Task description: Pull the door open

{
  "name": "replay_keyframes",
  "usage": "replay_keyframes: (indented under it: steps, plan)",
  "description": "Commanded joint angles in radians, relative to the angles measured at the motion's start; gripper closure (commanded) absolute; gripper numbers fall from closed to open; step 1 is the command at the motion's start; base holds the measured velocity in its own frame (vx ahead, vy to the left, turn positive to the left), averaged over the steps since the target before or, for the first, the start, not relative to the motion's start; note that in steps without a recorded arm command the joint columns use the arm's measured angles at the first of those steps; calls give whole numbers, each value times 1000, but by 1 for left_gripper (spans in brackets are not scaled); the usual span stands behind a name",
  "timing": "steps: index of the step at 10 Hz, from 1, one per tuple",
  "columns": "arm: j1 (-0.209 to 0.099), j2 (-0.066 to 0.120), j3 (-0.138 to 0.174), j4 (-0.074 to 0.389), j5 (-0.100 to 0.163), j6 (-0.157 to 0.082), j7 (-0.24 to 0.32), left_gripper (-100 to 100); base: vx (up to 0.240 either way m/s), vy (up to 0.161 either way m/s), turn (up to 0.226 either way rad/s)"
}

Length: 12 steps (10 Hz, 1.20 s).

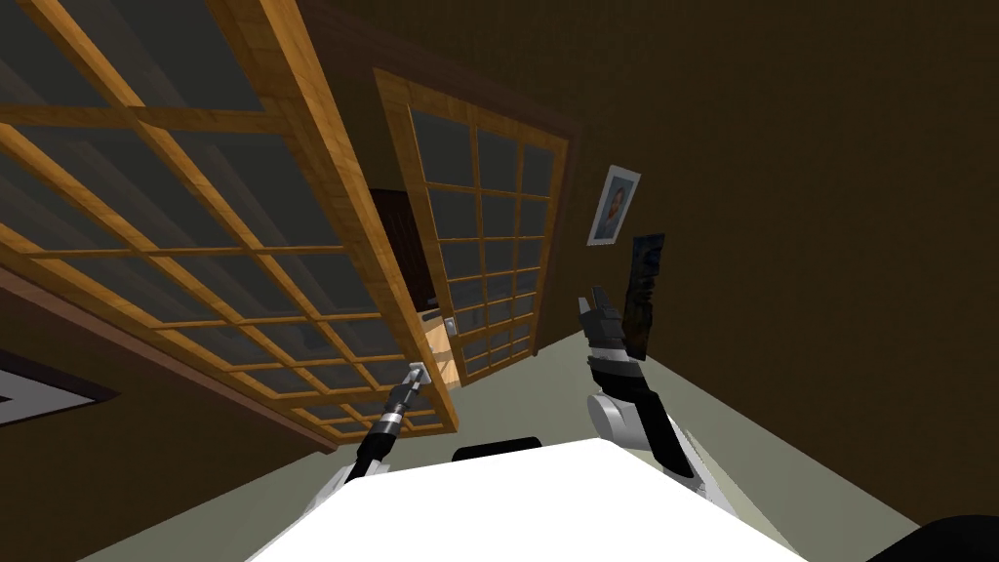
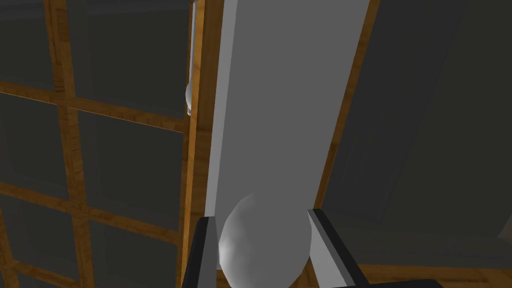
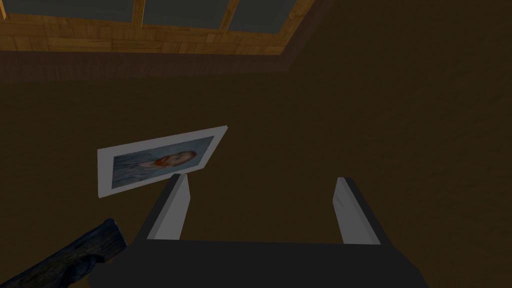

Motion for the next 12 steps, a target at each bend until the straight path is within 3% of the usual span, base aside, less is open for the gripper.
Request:
replay_keyframes:
  steps: [1, 12]
  plan:
    - [-1, -4, -3, -1, 9, -1, 36, 100, -54, 28, -82]
    - [-10, -13, -12, 0, 89, 10, 313, 100, -50, 31, -86]
